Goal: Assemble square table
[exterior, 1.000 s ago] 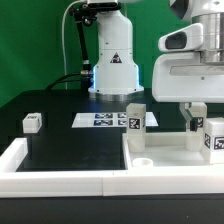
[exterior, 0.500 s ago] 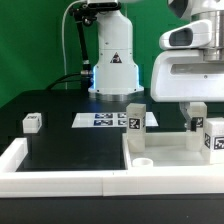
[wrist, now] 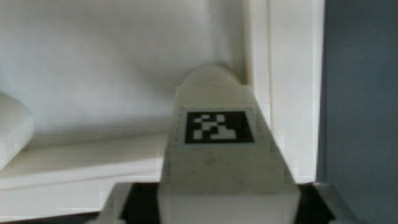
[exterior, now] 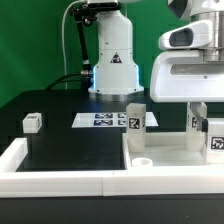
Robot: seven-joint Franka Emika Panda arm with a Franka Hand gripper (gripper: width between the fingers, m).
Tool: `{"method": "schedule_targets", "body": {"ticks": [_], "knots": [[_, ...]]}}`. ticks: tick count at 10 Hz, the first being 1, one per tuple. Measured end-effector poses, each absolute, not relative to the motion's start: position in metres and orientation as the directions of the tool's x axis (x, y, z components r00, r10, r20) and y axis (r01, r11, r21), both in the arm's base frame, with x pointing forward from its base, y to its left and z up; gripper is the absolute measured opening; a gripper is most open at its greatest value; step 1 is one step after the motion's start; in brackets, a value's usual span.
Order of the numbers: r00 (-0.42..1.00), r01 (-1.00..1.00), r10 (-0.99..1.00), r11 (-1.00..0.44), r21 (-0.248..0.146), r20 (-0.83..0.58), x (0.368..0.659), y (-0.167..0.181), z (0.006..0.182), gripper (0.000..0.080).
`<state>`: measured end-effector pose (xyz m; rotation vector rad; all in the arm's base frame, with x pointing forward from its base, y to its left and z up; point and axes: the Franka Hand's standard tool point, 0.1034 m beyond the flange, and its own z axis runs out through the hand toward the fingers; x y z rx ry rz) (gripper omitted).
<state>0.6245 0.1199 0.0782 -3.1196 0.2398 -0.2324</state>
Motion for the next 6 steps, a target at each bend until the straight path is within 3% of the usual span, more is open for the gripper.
{"method": "schedule_targets", "body": {"ticks": [1,3,6], "knots": [[0.975,-0.169,-0.17,-0.985,-0.019,0.146,0.6245,0.12,0.0781,0.029],[0.901,-0.409,-0.412,-0.911,-0.051,0.135,0.6238,0.1189,0.0779,0.029],[0.638,-0.757,-0.762,-0.647,-0.092,0.108,0.6223,0.118,0.0761,0.029]]}}
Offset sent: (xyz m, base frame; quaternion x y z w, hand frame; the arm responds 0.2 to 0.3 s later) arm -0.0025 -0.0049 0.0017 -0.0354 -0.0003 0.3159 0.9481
